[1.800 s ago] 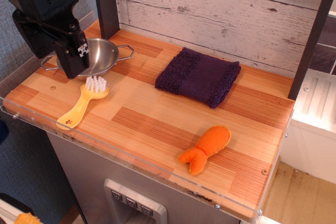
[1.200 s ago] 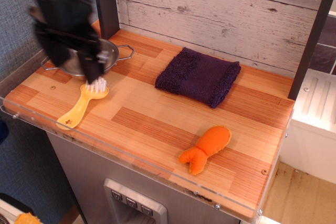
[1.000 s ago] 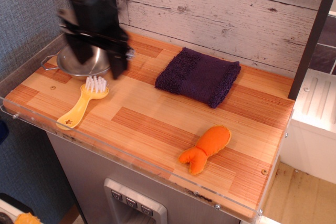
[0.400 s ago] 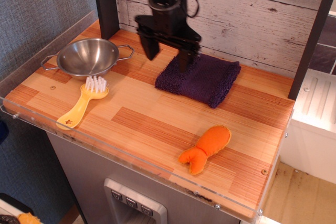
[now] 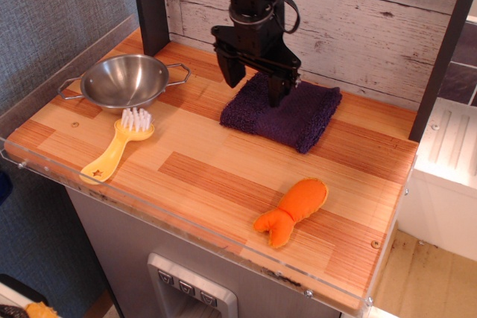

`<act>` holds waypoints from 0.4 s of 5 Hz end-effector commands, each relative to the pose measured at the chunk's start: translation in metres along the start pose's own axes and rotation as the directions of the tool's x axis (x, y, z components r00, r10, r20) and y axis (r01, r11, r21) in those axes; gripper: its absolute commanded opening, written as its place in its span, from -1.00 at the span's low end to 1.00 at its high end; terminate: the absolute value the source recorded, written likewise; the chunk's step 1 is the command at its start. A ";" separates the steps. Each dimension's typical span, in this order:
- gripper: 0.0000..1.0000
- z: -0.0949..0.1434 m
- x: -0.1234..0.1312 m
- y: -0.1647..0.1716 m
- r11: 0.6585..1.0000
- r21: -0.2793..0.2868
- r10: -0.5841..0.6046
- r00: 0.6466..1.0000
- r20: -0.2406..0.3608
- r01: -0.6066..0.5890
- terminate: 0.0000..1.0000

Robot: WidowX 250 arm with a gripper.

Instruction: Bring the violet cloth to the front edge of the table.

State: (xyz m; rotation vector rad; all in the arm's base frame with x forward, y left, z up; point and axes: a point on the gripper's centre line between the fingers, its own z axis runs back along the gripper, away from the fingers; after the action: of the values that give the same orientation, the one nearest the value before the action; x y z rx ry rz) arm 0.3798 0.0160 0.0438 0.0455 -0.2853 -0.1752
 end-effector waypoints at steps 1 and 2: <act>1.00 0.006 0.011 -0.001 0.997 -0.052 -0.052 0.998 0.038 0.054 -1.00; 1.00 -0.001 0.007 0.003 0.990 -0.137 0.016 1.000 -0.013 -0.017 -1.00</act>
State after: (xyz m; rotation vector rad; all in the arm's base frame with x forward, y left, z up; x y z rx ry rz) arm 0.3795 0.0154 0.0262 -0.1054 -0.2177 -0.1662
